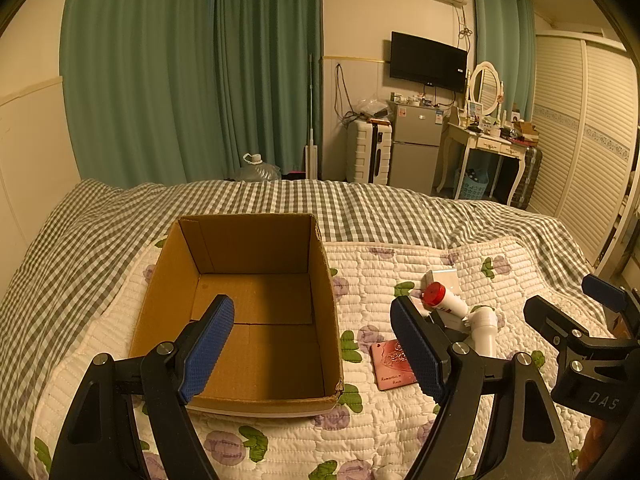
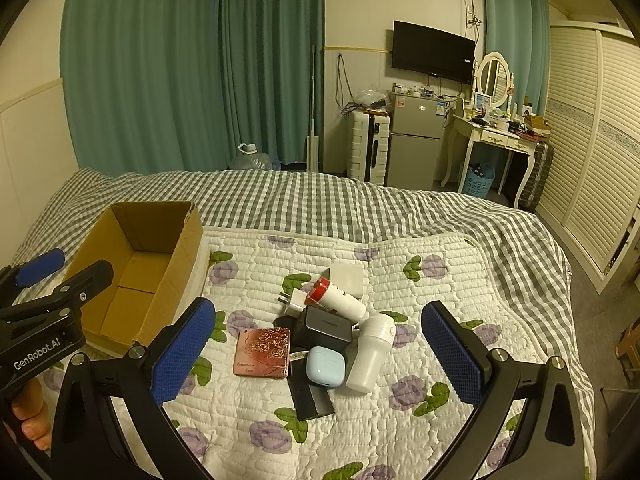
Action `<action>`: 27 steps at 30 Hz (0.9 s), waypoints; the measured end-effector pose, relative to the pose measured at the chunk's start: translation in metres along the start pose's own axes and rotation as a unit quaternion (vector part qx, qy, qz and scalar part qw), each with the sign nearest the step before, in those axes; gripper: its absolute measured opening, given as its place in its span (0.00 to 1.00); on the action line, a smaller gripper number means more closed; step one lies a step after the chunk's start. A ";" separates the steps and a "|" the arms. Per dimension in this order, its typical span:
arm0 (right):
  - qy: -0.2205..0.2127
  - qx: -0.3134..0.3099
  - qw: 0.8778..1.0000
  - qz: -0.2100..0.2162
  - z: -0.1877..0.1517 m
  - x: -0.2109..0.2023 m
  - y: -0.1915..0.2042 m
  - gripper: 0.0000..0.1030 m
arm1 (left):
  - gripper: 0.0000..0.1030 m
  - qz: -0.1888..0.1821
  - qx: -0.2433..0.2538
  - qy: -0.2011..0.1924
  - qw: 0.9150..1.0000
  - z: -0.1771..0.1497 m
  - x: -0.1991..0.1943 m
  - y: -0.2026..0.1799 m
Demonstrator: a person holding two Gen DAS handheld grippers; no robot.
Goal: Organize rigid objects
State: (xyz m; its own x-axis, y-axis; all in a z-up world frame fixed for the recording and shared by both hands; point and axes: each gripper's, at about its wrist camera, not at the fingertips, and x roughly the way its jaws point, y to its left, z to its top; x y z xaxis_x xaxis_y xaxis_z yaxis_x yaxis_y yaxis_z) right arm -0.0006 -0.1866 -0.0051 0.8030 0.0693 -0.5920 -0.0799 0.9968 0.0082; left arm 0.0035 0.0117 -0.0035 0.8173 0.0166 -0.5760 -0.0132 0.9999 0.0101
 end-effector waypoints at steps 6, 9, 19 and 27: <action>0.002 -0.003 1.000 0.012 0.003 -0.008 0.003 1.00 | 0.81 0.005 0.003 -0.009 1.000 0.007 -0.008 -0.002; -0.004 -0.013 1.000 0.009 0.008 -0.016 0.002 1.00 | 0.81 0.003 0.009 -0.017 1.000 0.012 -0.016 -0.009; -0.008 -0.044 0.999 -0.011 0.034 -0.037 -0.023 1.00 | 0.81 -0.020 0.014 -0.024 0.999 0.034 -0.018 -0.044; 0.000 -0.055 0.998 -0.033 0.045 -0.024 -0.051 1.00 | 0.81 -0.052 0.054 0.031 0.997 0.014 0.020 -0.089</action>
State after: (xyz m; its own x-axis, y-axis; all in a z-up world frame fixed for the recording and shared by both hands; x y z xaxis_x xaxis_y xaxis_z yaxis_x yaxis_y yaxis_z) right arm 0.0111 -0.2376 0.0452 0.8083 0.0040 -0.5887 -0.0912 0.9888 -0.1185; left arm 0.0290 -0.0772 -0.0044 0.7738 -0.0831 -0.6280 0.1336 0.9905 0.0335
